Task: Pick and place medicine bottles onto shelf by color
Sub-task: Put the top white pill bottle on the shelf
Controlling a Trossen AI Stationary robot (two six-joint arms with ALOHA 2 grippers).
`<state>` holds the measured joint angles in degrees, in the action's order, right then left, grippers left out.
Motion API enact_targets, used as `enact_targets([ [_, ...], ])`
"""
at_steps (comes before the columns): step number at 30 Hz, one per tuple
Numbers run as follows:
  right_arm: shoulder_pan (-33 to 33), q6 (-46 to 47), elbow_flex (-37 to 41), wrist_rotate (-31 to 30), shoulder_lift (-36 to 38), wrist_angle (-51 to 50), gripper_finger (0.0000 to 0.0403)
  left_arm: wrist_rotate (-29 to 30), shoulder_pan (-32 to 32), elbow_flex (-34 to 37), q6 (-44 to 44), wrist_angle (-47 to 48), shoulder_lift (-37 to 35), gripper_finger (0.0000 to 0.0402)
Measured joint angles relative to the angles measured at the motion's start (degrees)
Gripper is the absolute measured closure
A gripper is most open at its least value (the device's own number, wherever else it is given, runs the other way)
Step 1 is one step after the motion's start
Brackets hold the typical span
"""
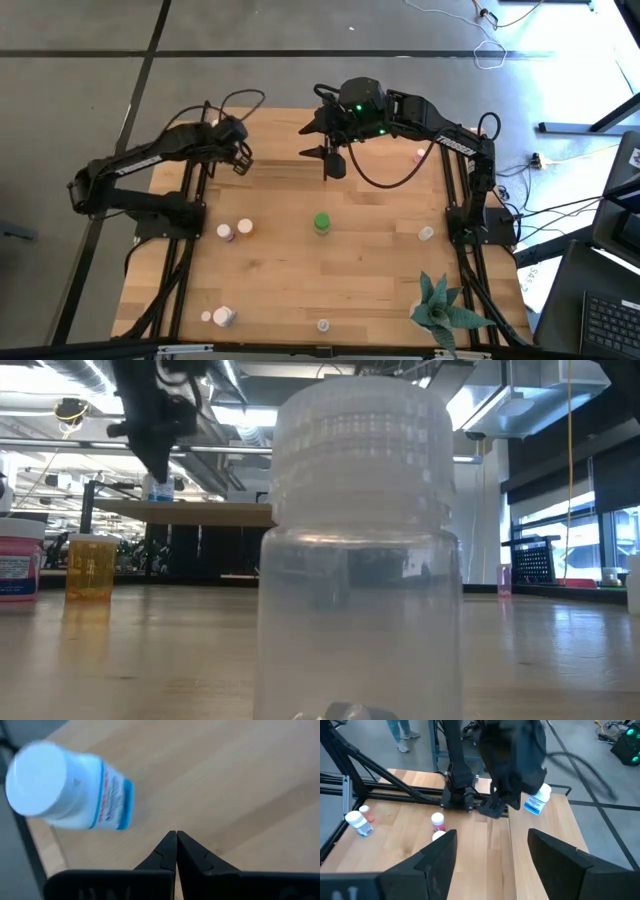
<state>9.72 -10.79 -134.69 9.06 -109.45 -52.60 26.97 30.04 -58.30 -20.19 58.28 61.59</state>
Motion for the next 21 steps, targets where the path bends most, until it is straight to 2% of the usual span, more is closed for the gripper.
enact_targets([
  [4, 0.00, 0.15, 0.00, 0.00, 0.00, 0.02, 0.0157, 1.48, -0.02, 0.00, -0.49, 0.00, 2.75, 0.0401],
  [13, 0.00, 0.21, 0.00, 0.00, 0.00, 0.09, 0.0157, 7.55, 0.83, 0.00, 0.86, 0.15, 3.99, 0.0401],
  [21, 0.00, 1.50, 0.00, 0.00, 0.00, 0.09, 0.0157, 8.14, 4.26, 0.00, 5.85, 0.14, 3.99, 0.0401],
])
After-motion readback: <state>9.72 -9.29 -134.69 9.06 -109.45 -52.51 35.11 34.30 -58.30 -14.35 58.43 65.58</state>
